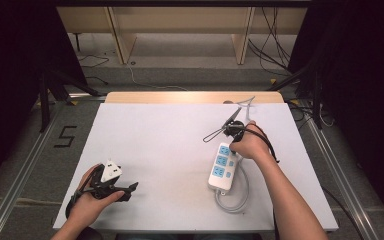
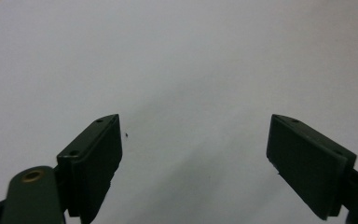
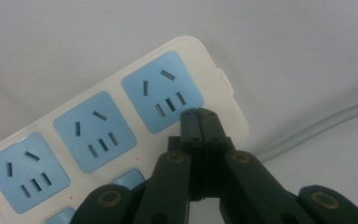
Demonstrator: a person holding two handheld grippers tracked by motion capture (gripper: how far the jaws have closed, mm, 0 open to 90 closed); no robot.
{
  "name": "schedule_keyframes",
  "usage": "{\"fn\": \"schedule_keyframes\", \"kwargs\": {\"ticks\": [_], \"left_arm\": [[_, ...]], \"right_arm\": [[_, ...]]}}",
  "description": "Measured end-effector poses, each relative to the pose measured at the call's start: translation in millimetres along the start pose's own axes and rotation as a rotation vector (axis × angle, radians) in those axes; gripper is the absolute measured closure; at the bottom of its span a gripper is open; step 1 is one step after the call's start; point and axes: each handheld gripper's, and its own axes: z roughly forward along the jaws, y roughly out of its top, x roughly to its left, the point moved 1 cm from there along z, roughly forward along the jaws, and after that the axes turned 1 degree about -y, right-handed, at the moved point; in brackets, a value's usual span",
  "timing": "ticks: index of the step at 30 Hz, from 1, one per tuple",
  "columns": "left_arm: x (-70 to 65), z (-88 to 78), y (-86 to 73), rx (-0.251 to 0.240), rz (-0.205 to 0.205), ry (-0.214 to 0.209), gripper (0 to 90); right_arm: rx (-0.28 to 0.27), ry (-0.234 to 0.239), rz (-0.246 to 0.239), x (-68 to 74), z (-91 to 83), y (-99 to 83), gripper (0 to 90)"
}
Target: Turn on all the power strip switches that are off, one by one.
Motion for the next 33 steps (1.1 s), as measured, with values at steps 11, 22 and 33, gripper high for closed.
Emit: {"fn": "schedule_keyframes", "kwargs": {"ticks": [11,22,33], "left_arm": [[-0.2,0.1,0.1,0.002,0.001,0.0,18.0],[-0.1,0.4,0.0,0.001,0.001,-0.001,18.0],[0.1,0.8,0.0,0.004,0.002,-0.001,18.0]], "right_arm": [[0.005,0.0,0.009,0.0,0.7,0.4,90.0],[0.01,-0.011,-0.004,1.3,1.2,0.5,90.0],[-0.01,0.0,0.005,-0.4,1.0,-1.6,90.0]]}}
